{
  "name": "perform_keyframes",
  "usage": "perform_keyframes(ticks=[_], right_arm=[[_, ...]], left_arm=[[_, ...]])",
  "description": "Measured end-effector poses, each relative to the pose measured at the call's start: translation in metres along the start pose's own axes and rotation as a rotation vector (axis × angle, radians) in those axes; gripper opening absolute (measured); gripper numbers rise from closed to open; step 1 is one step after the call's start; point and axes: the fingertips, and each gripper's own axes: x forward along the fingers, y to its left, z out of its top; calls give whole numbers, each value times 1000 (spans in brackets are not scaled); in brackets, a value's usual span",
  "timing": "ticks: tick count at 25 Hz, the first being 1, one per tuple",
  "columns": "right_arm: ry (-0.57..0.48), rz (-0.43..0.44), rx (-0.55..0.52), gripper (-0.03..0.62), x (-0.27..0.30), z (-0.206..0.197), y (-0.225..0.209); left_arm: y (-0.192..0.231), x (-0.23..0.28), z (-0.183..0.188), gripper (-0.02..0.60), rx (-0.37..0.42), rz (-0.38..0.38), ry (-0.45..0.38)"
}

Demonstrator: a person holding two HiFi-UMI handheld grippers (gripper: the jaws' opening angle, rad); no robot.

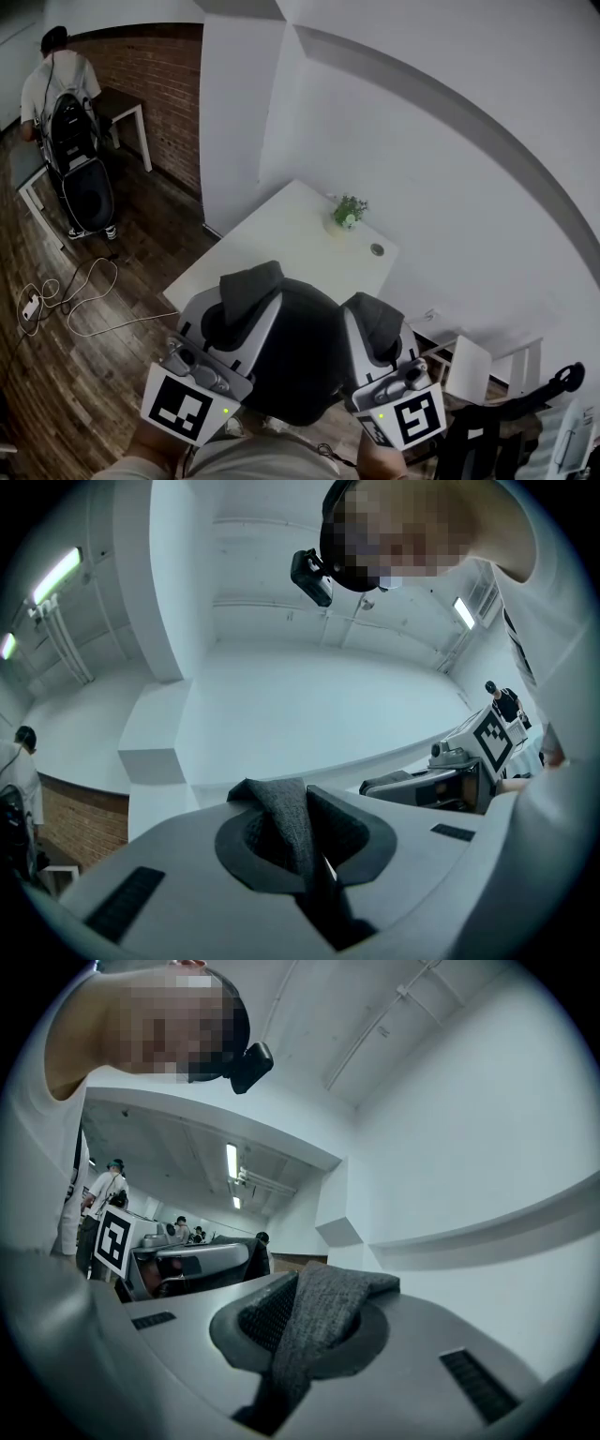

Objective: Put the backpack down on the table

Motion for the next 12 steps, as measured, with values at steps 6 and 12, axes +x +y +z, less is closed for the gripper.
perform_keyframes(ticks=[6, 12], right_arm=[[6, 14, 11, 54, 26, -11, -29], [-2, 13, 1, 54, 39, -17, -51]], left_arm=[[18, 30, -12, 49, 25, 14, 18], [23, 47, -15, 49, 65, 19, -3]])
